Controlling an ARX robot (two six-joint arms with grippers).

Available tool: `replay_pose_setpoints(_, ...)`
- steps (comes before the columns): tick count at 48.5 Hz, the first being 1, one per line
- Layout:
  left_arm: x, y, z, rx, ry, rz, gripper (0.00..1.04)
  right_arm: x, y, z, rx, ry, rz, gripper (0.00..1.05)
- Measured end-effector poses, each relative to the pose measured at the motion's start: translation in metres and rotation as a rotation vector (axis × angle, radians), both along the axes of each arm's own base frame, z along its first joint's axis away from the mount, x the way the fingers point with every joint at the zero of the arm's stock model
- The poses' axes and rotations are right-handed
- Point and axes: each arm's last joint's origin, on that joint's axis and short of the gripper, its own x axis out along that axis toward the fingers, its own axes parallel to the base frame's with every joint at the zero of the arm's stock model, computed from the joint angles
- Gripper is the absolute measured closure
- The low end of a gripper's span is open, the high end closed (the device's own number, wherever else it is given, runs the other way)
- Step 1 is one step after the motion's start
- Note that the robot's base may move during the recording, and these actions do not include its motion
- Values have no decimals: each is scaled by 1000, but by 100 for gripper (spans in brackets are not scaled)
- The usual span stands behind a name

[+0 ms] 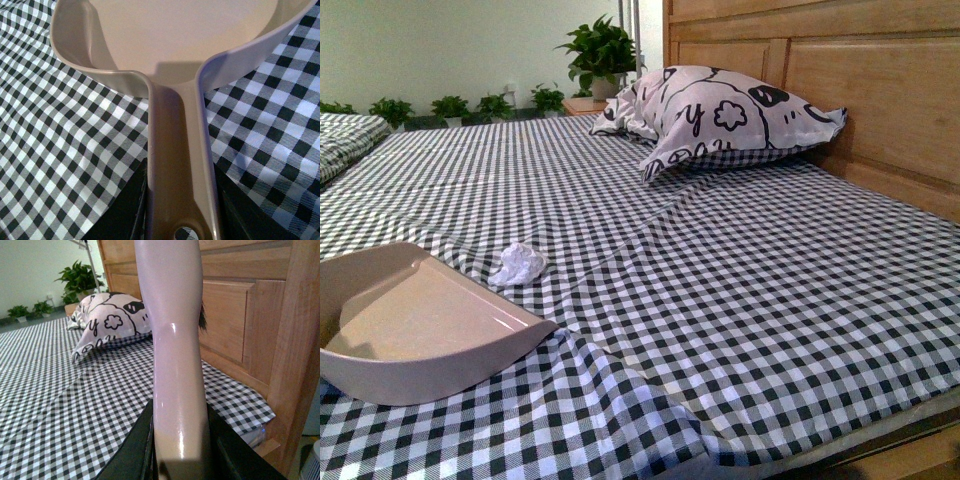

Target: Clean up trash

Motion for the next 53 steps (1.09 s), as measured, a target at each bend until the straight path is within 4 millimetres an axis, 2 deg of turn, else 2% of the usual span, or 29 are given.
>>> replay_pose_setpoints(27,-1,3,-6,2,37,-9,77,0,0,0,0,0,0,84)
replay_pose_setpoints(33,-1,4,-6,3,37,-9,77,10,3,5,-74,243,147,84)
replay_pose_setpoints(36,-1,4,-6,3,37,-9,77,29,16,8,-130,380,296,84)
replay_pose_setpoints(41,-1,4,-6,5,36,-11,77,74,45,13,-225,385,408,84)
replay_pose_setpoints(46,-1,4,-6,5,36,-11,77,121,76,9,-309,403,463,84)
replay_pose_setpoints(53,-1,4,-6,5,36,-11,77,163,111,-5,-369,449,508,84)
